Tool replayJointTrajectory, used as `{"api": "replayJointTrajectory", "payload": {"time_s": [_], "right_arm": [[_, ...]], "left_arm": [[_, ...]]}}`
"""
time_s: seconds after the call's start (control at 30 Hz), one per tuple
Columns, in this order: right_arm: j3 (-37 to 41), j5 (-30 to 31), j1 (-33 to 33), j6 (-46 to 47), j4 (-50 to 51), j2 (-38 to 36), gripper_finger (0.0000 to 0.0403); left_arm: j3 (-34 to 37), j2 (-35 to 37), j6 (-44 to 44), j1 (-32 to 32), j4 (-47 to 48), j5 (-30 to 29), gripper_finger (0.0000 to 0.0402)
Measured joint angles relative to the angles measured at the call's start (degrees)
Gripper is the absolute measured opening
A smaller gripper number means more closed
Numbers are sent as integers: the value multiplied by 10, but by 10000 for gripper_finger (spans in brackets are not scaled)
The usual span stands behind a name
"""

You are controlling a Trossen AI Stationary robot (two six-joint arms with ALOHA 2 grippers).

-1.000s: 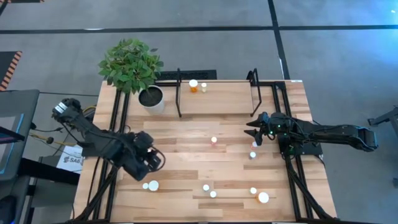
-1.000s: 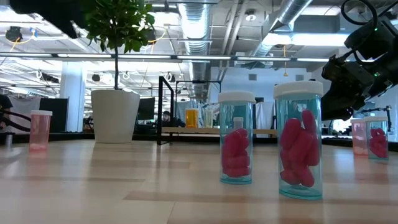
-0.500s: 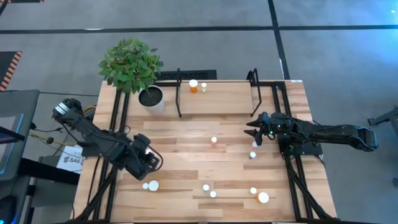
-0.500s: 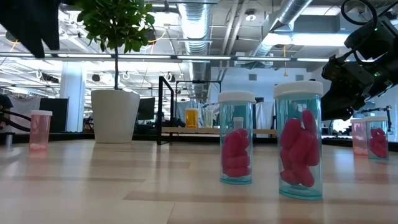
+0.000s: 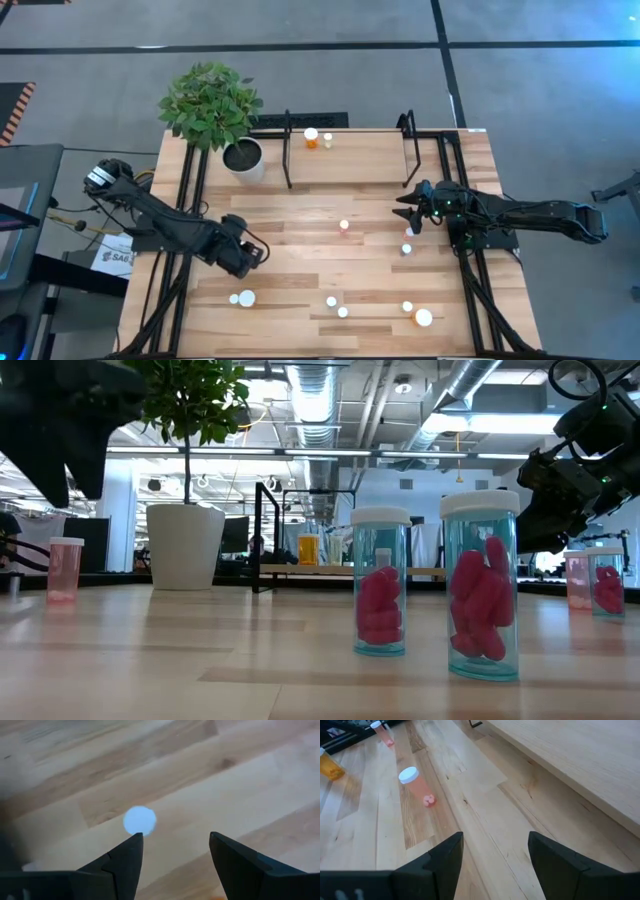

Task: Pick and place medicine bottles onto shelf by color
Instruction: Move the pink pill bottle to the center of the table

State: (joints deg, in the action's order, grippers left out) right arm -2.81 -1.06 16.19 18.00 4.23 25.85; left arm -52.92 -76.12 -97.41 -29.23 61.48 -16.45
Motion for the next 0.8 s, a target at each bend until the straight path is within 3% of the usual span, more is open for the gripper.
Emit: {"api": "replayJointTrajectory", "payload": {"time_s": [0.5,0.8], "right_arm": [[0,0,0,0,0,0,249],[0,0,0,0,0,0,249]], "left_arm": [[94,0,-48,2,-86,6,215],[102,0,-37,16,-80,-24,215]]}}
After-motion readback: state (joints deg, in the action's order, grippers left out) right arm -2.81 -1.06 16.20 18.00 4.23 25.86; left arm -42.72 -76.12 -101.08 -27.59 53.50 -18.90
